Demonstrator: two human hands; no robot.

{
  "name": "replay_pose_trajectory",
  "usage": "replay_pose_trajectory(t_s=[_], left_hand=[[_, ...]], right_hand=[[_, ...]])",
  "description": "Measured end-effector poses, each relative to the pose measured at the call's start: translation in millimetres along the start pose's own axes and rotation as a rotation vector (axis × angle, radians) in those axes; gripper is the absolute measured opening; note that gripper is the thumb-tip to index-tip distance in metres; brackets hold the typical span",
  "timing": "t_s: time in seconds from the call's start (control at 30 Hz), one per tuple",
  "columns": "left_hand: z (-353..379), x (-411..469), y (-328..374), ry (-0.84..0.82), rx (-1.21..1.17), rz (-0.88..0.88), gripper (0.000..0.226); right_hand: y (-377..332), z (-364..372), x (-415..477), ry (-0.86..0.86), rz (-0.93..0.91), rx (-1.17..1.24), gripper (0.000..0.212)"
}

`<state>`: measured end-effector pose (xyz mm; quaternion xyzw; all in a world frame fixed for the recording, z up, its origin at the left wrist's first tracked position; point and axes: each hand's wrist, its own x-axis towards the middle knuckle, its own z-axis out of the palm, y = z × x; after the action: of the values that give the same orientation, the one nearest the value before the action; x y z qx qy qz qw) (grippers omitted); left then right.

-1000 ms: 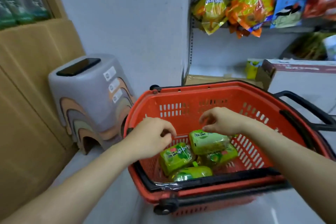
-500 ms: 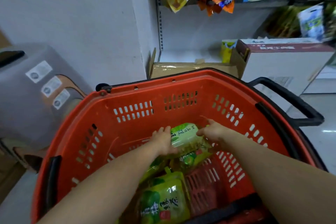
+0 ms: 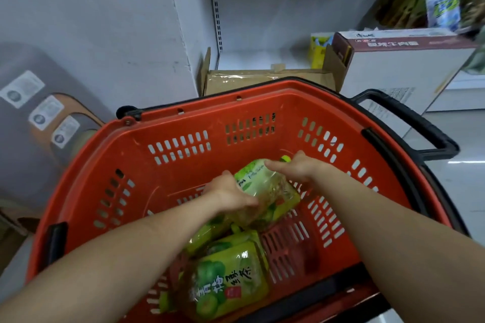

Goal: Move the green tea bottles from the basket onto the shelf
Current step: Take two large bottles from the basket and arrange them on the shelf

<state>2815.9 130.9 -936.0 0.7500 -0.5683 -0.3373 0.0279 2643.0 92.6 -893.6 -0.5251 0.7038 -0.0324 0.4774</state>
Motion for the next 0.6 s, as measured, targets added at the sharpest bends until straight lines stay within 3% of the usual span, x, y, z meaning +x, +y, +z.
replay_pose_trajectory(t_s=[0.13, 0.23, 0.3, 0.4, 0.5, 0.6], left_hand=[[-21.1, -30.0, 2.4, 0.064, -0.272, 0.086, 0.078], [-31.1, -46.3, 3.5, -0.044, -0.422, 0.188, 0.077], [-35.6, -55.8, -0.7, -0.236, -0.288, 0.267, 0.074], [-16.8, -63.1, -11.2, -0.5, 0.151, 0.293, 0.081], [13.3, -64.2, -20.3, -0.599, 0.361, 0.346, 0.083], [24.0, -58.7, -26.9, -0.623, 0.35, 0.359, 0.075]], right_hand=[[-12.2, 4.7, -18.5, -0.134, -0.093, 0.417, 0.117], [-19.6, 0.4, -18.3, -0.025, -0.218, 0.567, 0.096], [-24.8, -8.9, -22.5, 0.048, -0.305, 0.43, 0.102], [-25.9, -14.3, -28.3, 0.064, -0.4, 0.222, 0.103], [-26.2, -15.6, -31.2, 0.063, -0.423, 0.212, 0.106], [-28.2, -14.8, -32.8, 0.063, -0.445, 0.232, 0.101]])
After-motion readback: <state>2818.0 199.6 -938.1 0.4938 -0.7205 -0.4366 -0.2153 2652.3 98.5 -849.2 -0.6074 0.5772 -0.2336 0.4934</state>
